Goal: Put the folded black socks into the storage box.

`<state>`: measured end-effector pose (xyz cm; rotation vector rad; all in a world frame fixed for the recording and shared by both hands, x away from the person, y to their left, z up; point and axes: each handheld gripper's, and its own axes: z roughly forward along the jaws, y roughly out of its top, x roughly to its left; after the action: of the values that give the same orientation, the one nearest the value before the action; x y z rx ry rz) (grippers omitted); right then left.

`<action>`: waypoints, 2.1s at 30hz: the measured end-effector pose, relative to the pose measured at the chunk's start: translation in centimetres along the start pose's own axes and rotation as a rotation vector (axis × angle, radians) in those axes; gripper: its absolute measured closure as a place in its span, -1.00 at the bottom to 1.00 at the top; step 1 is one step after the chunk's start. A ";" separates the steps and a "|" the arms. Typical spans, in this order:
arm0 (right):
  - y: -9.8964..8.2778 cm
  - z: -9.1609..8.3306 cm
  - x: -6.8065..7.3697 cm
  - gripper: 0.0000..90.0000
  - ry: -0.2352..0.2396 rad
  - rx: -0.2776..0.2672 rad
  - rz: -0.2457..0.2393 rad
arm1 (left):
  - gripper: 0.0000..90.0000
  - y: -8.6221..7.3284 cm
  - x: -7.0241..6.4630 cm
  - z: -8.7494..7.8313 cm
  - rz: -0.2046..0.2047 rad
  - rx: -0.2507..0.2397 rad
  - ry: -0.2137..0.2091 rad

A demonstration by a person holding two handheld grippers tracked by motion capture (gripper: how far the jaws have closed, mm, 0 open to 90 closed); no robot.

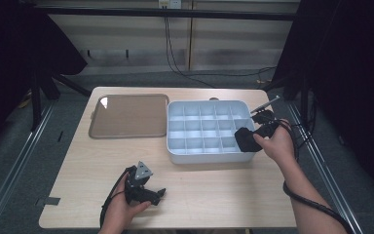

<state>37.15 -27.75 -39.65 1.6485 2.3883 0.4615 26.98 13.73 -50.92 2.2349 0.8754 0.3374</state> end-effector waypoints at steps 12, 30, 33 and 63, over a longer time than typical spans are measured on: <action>-0.2 0.5 0.2 0.48 -0.002 0.018 0.016 | -1.00 0.0 -0.1 0.0 -0.005 -0.001 0.000; -0.1 -0.2 0.5 0.11 -0.085 -0.008 -0.019 | -1.00 0.0 -0.1 0.0 -0.005 -0.001 -0.001; -0.1 -0.2 0.6 0.10 -0.091 -0.010 -0.021 | -1.00 0.0 -0.1 0.0 -0.005 -0.001 0.000; 0.2 1.3 1.2 0.30 -0.090 0.053 -0.010 | -1.00 0.0 -0.1 0.1 -0.010 -0.004 0.001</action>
<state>37.37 -26.38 -40.74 1.6416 2.3623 0.3177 26.91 13.62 -50.96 2.2260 0.8848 0.3357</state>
